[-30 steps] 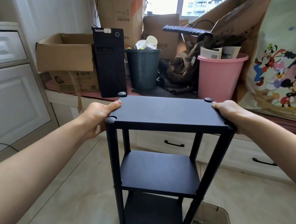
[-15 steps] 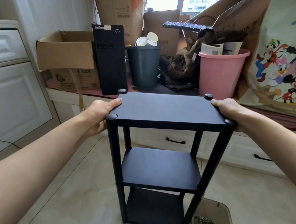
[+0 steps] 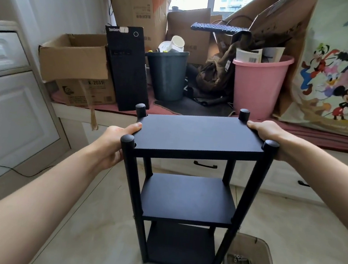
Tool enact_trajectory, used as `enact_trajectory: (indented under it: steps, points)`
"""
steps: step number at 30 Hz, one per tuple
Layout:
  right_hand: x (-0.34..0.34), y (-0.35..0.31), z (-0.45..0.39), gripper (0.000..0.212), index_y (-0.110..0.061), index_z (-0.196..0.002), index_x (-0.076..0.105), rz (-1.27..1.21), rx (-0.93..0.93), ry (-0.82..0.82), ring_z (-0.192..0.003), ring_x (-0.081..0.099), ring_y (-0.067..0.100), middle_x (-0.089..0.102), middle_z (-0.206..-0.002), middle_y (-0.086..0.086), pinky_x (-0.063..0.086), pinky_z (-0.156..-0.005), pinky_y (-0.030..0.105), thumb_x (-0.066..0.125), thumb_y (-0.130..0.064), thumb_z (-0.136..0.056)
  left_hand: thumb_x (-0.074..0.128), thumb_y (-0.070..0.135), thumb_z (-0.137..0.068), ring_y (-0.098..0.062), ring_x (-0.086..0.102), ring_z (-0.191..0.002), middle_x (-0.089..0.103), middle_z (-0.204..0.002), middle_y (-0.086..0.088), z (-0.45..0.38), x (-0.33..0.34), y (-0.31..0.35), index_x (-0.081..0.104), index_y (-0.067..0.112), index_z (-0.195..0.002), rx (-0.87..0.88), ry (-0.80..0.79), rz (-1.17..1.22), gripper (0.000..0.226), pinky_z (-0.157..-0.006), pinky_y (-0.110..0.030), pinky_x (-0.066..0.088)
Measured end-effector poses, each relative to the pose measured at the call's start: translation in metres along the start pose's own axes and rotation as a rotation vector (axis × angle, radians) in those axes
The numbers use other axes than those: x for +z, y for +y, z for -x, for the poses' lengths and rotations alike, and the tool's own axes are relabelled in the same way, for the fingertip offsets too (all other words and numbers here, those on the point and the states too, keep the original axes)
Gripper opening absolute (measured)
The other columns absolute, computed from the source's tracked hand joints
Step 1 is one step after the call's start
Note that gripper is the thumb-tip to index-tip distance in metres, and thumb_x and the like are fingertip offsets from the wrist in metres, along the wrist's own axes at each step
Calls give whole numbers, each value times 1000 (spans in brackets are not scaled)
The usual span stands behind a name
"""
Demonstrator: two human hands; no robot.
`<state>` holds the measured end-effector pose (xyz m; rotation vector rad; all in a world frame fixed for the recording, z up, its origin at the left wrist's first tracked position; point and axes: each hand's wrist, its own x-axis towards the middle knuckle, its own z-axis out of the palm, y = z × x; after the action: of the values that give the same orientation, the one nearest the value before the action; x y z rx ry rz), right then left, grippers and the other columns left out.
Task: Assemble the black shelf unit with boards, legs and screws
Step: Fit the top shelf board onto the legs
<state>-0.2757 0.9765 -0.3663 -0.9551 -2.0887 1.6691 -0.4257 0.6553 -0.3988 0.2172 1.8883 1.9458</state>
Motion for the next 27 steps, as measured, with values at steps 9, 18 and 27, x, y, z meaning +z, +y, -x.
enact_trajectory:
  steps: [9,18,27]
  points:
    - [2,2,0,33,-7,-74,55,13,-31,3,-32,54,5,59,-54,0,35,-33,11,51,-25,-102,68,33,-96,-15,65,-59,67,-73,-7,-1,-1,2,69,0,-89,23,25,-15,34,-53,-22,55]
    - [2,12,-6,34,-7,-76,58,-44,1,-43,-41,57,11,61,-59,1,43,-43,17,53,-29,-101,66,31,-98,-8,56,-42,58,-51,2,-2,1,-2,65,3,-76,33,26,-10,35,-42,-17,46]
    - [2,17,-6,27,-8,-89,57,-45,20,-61,-67,51,22,54,-79,8,36,-58,30,53,-32,-101,67,33,-96,-18,66,-66,69,-81,-9,-5,-3,-8,71,-2,-97,41,-13,-24,35,-57,-23,55]
